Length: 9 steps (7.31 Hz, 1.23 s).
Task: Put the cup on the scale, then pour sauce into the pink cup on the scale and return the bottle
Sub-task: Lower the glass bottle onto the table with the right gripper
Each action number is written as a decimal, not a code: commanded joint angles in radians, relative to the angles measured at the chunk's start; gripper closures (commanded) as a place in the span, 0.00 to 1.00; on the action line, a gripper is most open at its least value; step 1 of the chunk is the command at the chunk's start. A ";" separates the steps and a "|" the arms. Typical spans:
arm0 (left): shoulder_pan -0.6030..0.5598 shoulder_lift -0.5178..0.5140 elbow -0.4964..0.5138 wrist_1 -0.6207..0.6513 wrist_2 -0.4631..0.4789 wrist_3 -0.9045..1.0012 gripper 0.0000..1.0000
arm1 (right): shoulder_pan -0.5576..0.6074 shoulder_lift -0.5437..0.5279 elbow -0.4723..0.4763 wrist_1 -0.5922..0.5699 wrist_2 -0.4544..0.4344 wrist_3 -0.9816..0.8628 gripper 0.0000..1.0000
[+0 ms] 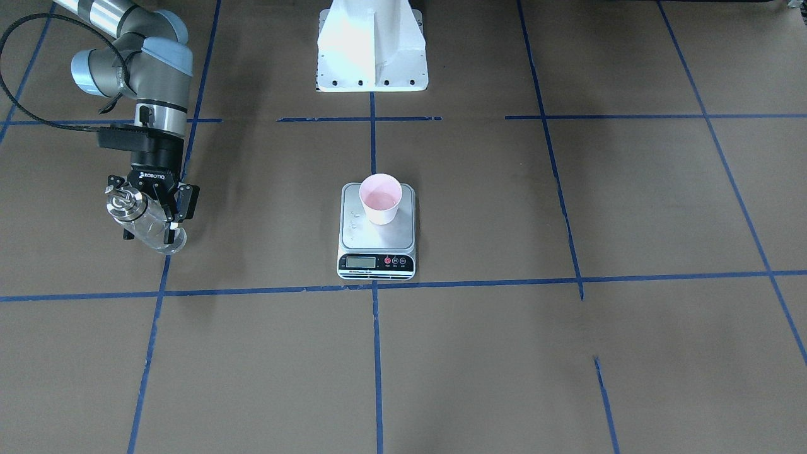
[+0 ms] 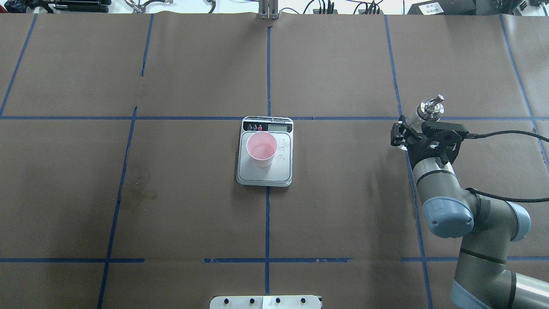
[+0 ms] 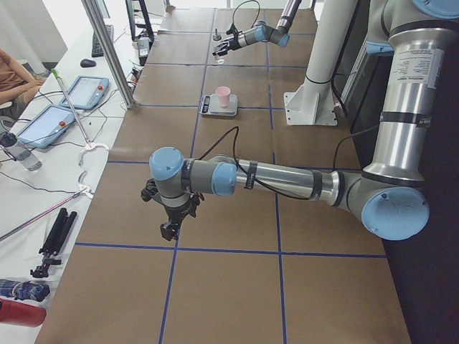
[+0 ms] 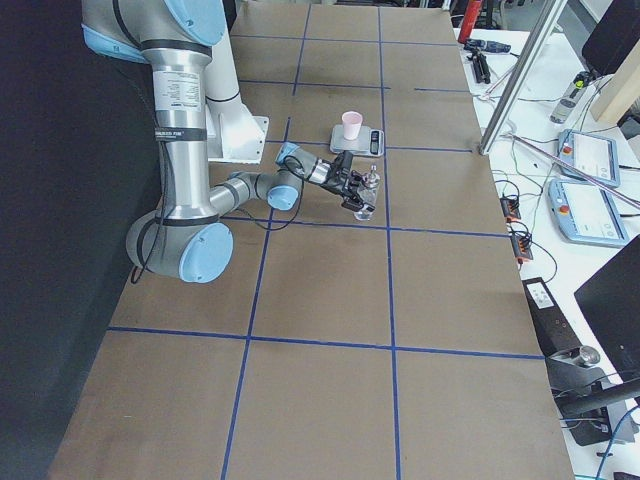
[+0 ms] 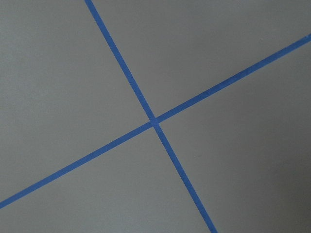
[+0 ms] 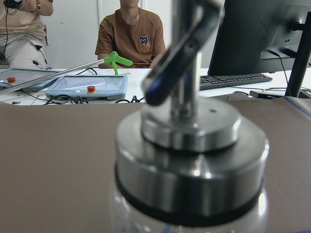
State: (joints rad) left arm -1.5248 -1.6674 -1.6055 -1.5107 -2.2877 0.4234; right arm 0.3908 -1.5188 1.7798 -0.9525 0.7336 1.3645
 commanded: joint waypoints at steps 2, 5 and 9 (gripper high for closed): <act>0.000 0.000 -0.001 0.000 -0.001 0.000 0.00 | -0.009 -0.006 -0.002 -0.002 0.010 -0.001 1.00; 0.000 -0.005 -0.001 0.000 0.001 0.000 0.00 | -0.009 -0.017 -0.003 -0.003 0.032 -0.001 1.00; 0.000 -0.008 -0.001 0.000 0.001 0.000 0.00 | -0.009 -0.017 -0.017 -0.005 0.050 -0.002 1.00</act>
State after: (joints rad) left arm -1.5248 -1.6740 -1.6060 -1.5110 -2.2878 0.4234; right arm 0.3810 -1.5354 1.7663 -0.9570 0.7791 1.3622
